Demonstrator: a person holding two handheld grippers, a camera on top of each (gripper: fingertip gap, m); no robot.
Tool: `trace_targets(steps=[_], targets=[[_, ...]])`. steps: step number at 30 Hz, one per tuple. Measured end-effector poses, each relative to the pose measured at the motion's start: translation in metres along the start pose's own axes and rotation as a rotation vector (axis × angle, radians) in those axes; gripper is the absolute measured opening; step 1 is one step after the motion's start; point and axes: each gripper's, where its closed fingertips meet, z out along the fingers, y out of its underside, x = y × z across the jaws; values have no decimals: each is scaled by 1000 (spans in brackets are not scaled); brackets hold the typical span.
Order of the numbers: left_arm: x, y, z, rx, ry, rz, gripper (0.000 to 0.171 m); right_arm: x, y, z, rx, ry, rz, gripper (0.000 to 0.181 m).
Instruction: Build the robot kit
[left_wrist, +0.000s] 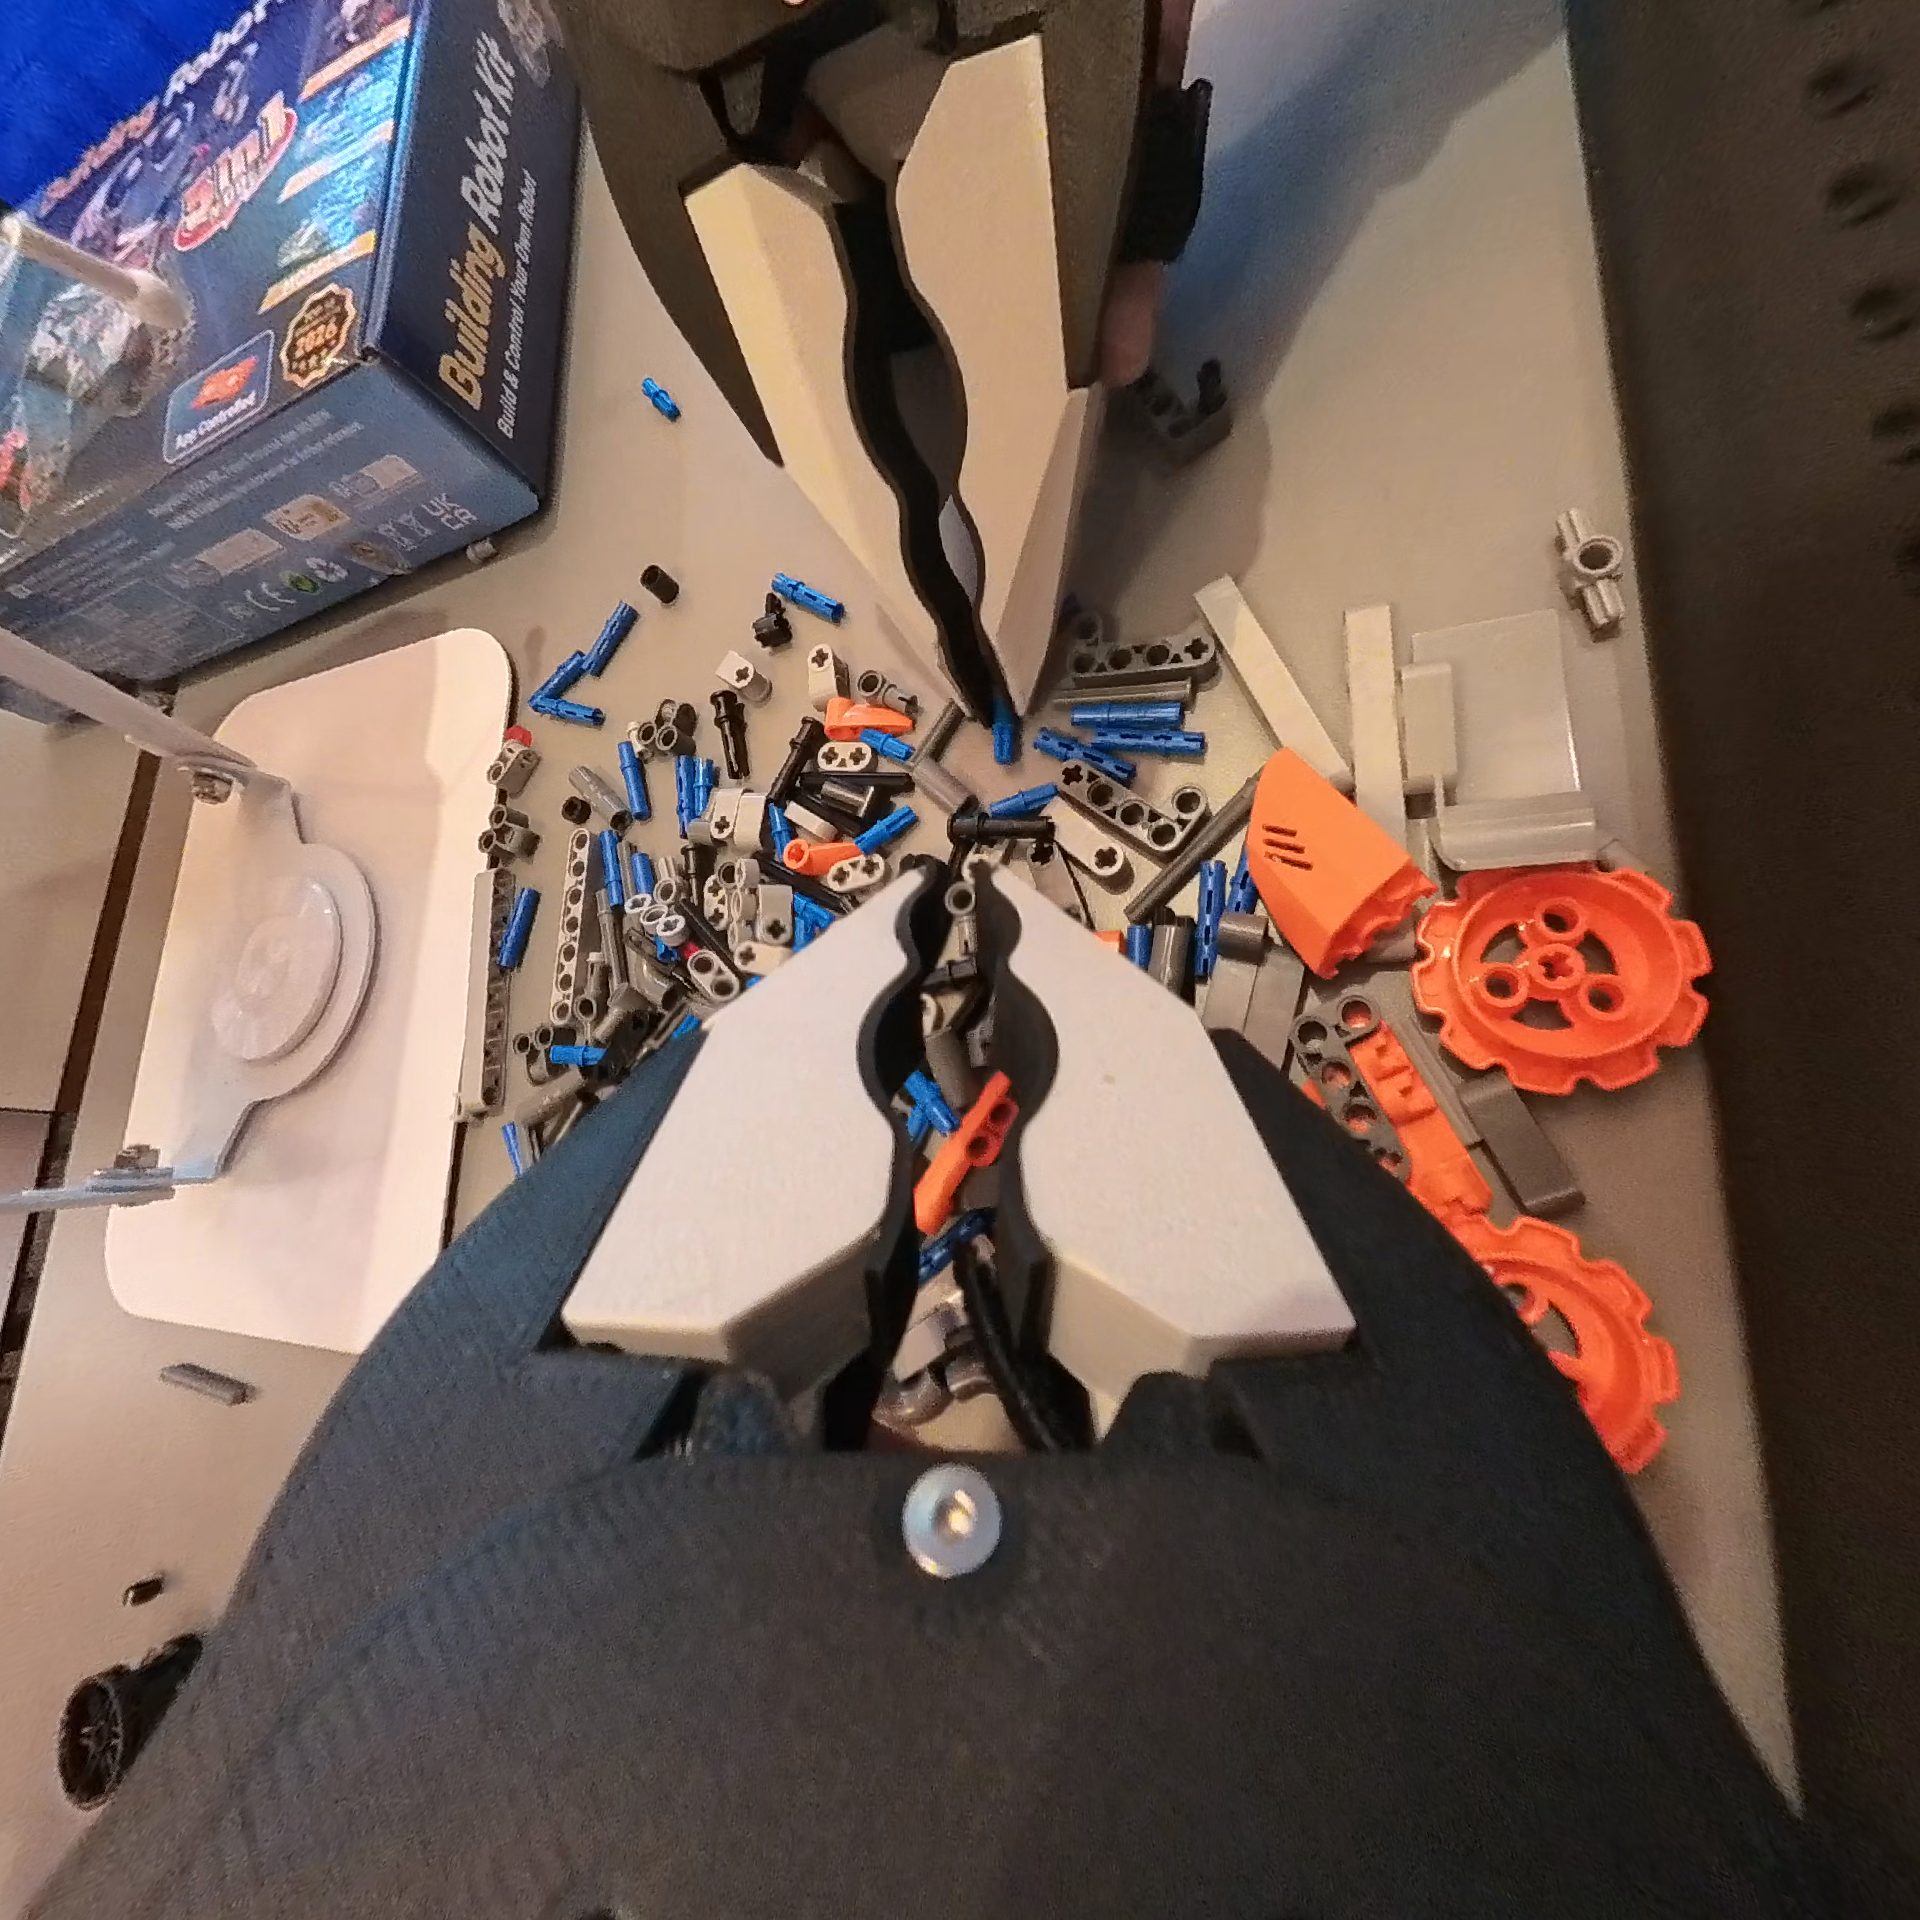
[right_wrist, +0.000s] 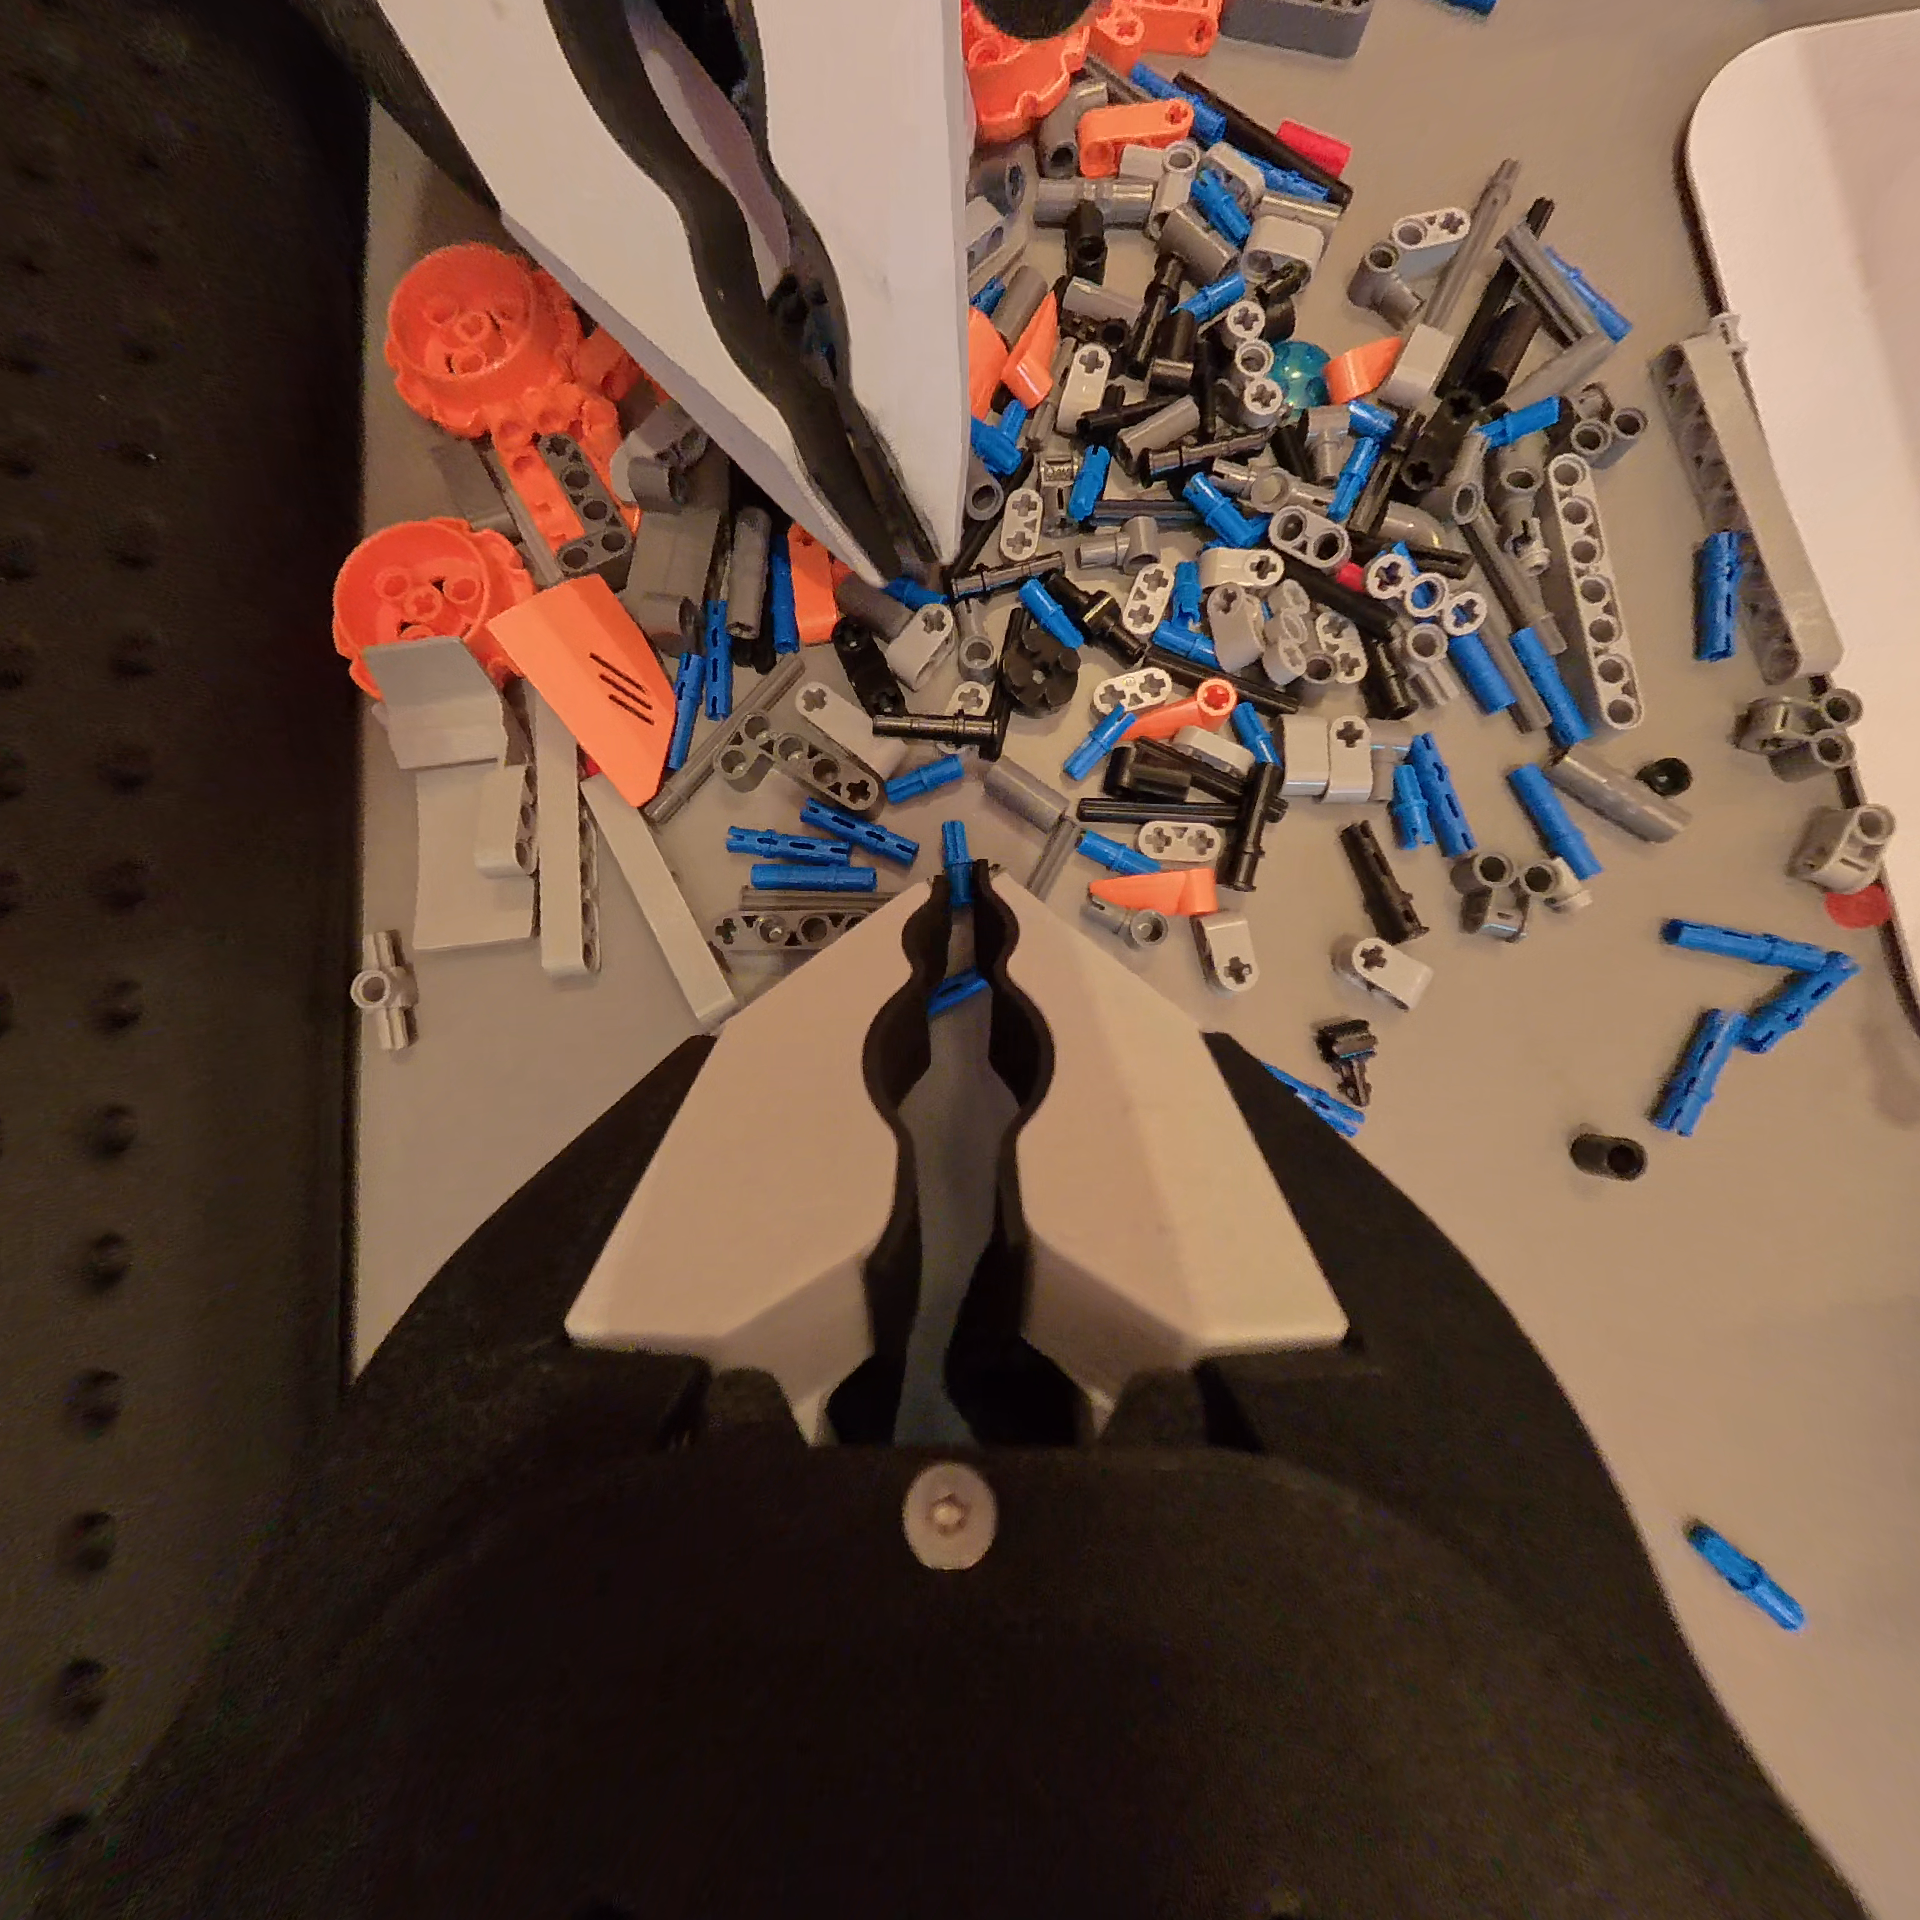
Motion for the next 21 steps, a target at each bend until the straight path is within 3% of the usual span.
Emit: trace_targets(steps=[4, 12, 21], targets=[[-3, -12, 4, 32, -38, 17, 7, -5, -12, -11, 74, -36, 41, 2], [-2, -36, 14, 39, -162, 273, 7, -17, -38, -37, 254, -182, 176, 2], [-9, -47, 10, 57, -273, 360, 2, -15, -40, -44, 275, -191, 228, 2]])
